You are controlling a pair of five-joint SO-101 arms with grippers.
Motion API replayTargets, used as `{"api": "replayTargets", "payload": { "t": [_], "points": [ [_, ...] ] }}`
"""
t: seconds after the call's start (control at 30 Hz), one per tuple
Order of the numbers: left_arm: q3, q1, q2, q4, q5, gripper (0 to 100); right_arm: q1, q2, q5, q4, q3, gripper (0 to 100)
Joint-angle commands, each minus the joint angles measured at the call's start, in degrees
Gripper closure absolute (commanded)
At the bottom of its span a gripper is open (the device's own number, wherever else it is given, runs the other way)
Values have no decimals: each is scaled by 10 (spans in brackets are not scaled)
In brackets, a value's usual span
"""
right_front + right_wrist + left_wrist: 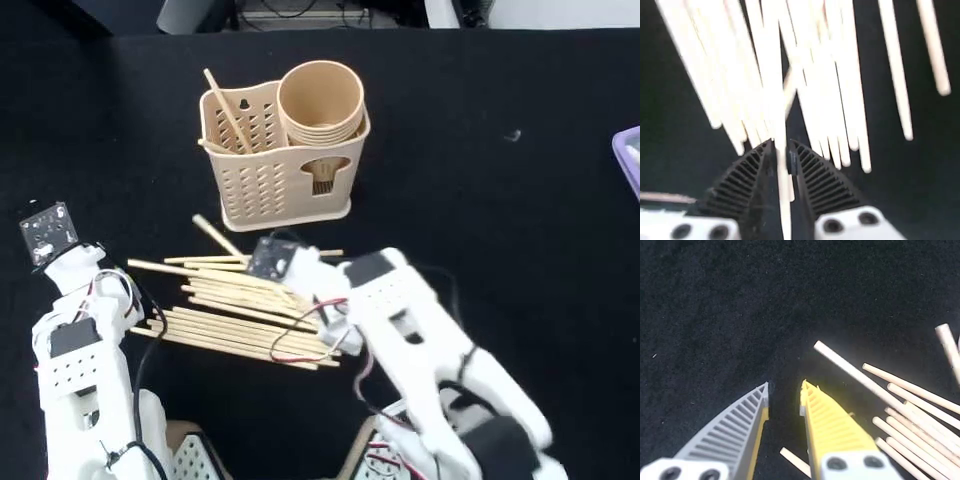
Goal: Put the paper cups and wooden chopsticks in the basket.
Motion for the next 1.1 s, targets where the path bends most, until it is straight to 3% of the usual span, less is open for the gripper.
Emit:
{"api": "replayTargets", "payload": {
  "t": [0.0,0.33,0.63,0.8,1.07],
  "points": [
    [-4,7,-10,-8,6,891,31,-128,7,79,-42,988],
    [-4,7,-10,-8,6,892,23,-273,1,169,-143,988],
    [-4,7,-10,-8,6,893,-42,-250,-151,135,-389,988],
    [-4,7,-10,-8,6,893,-63,-190,-261,15,-500,988],
    [-4,7,-11,-8,6,894,-61,-41,-375,-333,-468,987]
  ]
}}
